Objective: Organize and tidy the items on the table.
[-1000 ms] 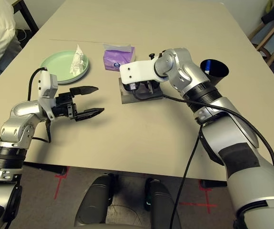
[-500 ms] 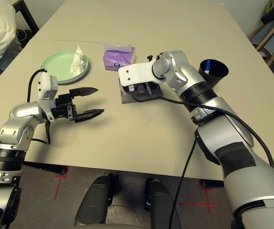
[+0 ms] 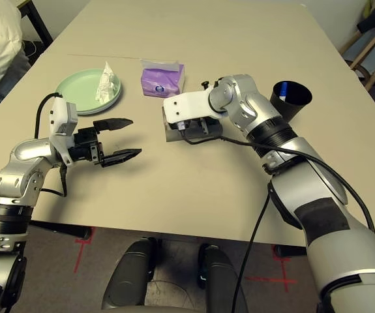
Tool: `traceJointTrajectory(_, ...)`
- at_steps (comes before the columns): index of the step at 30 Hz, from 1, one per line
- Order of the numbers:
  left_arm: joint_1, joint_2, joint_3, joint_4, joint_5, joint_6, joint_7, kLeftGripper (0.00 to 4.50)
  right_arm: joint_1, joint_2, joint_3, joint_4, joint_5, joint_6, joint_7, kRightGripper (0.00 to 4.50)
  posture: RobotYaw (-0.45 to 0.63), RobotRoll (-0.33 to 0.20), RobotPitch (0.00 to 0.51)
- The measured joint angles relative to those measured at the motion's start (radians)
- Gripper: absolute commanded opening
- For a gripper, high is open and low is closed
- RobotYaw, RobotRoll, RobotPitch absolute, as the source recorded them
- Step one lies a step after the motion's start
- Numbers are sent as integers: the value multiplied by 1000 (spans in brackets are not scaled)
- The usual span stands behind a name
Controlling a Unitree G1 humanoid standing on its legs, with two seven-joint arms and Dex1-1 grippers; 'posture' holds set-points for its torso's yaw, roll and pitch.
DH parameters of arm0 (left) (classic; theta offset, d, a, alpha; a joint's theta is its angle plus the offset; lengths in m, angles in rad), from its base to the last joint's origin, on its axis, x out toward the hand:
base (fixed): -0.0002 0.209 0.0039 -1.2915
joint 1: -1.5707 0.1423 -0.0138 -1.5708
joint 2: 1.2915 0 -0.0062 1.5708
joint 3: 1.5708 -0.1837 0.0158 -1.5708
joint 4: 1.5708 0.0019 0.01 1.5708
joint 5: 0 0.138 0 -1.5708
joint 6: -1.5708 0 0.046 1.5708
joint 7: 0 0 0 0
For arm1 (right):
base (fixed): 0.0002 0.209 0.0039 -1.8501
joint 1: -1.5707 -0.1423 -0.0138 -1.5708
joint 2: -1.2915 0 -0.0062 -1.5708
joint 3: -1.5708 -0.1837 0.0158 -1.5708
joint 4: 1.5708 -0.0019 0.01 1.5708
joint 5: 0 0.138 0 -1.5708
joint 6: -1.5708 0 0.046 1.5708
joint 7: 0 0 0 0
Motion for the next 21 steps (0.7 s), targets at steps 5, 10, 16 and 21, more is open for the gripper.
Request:
traceJointTrajectory(5,-1,0,0,0,0,0,0,4500,-5,-4,-1,-15,0,10,-1,4169,273,0,130)
traceJointTrajectory(10,-5,0,0,2,0,0,0,4500,-11,-16,-23,-42,13,38,0,4461,256,0,130)
traceJointTrajectory(16,-9,5,0,24,0,-1,-9,4500,30,-59,-147,-196,107,177,17,4461,193,0,127)
traceJointTrajectory(21,-44,6,-4,83,3,-11,-24,4500,216,-73,-296,-359,258,333,10,4461,153,0,122)
